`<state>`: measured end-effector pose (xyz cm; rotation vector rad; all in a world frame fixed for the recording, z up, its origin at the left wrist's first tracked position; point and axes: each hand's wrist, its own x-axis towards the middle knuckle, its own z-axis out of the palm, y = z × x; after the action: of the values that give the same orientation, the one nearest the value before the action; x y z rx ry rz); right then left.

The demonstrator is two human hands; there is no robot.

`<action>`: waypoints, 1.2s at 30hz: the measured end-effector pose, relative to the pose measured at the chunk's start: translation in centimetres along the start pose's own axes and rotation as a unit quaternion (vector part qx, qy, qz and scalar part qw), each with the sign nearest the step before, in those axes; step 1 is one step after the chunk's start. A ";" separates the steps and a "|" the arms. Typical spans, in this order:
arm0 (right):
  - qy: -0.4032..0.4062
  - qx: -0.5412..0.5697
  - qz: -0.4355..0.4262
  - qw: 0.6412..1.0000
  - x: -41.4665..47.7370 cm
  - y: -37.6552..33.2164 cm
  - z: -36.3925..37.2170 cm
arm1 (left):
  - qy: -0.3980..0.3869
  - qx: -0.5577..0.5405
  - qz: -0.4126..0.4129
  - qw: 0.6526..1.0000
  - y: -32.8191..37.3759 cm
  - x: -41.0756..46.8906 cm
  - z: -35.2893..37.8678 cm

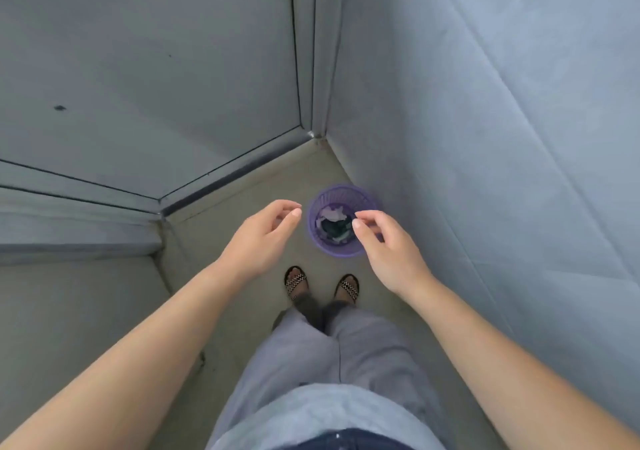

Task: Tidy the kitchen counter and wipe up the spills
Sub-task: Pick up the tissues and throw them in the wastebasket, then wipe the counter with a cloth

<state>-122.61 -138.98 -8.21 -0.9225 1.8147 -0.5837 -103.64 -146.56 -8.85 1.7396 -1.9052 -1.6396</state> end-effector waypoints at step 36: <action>-0.437 -0.289 -0.372 0.766 -27.2 3.5 5.1 | 0.539 -0.369 -0.195 0.732 -4.8 -45.7 26.1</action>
<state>-112.79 -114.99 2.11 -1.9695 0.6927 0.0370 -101.77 -94.91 2.17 1.9850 -0.3049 -0.7917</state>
